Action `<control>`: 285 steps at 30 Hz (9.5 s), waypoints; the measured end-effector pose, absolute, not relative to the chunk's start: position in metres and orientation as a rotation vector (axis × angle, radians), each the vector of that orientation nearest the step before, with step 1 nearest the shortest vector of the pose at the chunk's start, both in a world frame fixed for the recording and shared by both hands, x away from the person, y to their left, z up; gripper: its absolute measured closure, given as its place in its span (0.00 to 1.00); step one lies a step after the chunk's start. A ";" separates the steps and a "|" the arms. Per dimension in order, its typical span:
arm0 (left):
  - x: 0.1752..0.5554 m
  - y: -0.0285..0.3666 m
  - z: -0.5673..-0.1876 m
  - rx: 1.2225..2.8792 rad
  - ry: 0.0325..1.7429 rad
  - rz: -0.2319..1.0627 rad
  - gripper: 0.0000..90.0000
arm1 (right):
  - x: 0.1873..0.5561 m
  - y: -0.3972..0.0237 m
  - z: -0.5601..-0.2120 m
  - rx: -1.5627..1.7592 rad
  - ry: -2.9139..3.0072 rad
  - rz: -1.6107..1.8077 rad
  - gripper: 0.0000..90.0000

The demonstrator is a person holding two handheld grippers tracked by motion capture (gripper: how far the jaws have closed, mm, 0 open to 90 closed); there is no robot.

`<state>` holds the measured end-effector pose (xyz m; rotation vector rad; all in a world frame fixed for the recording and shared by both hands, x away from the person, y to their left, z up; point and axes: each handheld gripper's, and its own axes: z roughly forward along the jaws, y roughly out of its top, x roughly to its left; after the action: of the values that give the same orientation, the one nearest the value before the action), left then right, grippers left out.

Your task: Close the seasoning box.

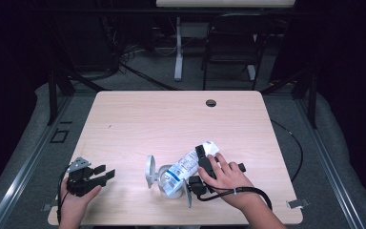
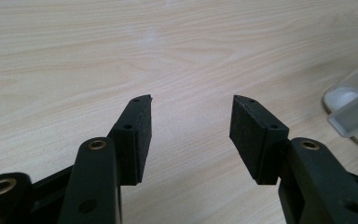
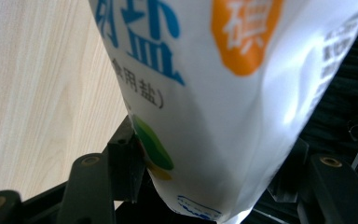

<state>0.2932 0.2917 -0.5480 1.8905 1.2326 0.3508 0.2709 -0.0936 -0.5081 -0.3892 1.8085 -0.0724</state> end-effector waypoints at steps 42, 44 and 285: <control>0.293 0.292 -0.549 1.891 1.236 0.348 0.54 | 0.270 -0.093 -0.507 -0.407 1.799 -0.089 0.46; 0.293 0.292 -0.549 1.892 1.235 0.348 0.54 | 0.270 -0.093 -0.507 -0.408 1.799 -0.090 0.46; 0.293 0.300 -0.551 1.867 1.262 0.352 0.54 | 0.269 -0.089 -0.501 -0.490 1.763 -0.146 0.49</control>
<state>0.2934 0.3002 -0.5513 1.8672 1.2623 0.3519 0.2687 -0.0888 -0.5009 -0.4901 1.7633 -0.1464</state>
